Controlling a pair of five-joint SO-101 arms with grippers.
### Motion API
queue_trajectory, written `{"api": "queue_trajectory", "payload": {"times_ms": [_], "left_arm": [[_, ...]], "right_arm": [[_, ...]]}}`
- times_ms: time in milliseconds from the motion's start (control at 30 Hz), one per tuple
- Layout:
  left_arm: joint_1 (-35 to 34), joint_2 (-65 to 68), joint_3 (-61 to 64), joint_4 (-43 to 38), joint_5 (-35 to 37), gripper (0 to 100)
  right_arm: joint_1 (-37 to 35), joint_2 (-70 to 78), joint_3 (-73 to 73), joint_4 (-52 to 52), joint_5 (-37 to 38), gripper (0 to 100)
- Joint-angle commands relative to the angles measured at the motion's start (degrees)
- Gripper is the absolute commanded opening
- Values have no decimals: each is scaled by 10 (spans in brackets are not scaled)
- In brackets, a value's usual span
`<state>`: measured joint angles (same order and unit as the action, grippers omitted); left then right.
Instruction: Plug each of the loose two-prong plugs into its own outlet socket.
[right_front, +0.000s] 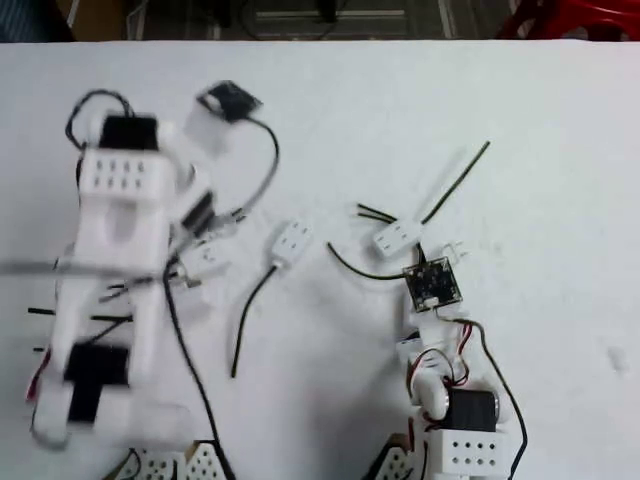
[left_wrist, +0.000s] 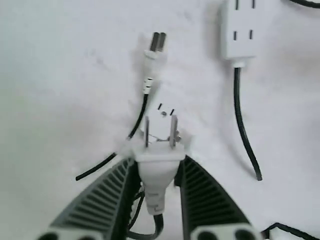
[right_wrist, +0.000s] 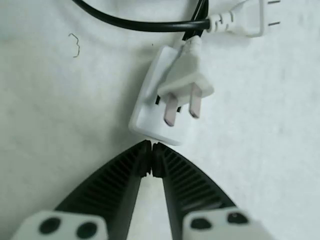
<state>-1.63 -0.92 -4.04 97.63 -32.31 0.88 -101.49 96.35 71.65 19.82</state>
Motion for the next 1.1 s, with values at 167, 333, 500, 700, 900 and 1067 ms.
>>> {"api": "queue_trajectory", "payload": {"times_ms": [167,333,500,700,900,1067], "left_arm": [[90,-235,424,-149,42,24],[92,-240,520,-272,64,24],[96,-240,557,-425,178,24],[94,-240,586,-557,244,24],[131,-276,592,-597,279,23],[161,-451,661,-587,281,23]], "right_arm": [[-1,-6,6,1,4,23],[-1,-6,6,1,4,23],[-1,-6,6,1,4,23],[-1,-6,6,1,4,23],[-1,-6,6,1,4,23],[-1,-6,6,1,4,23]]}}
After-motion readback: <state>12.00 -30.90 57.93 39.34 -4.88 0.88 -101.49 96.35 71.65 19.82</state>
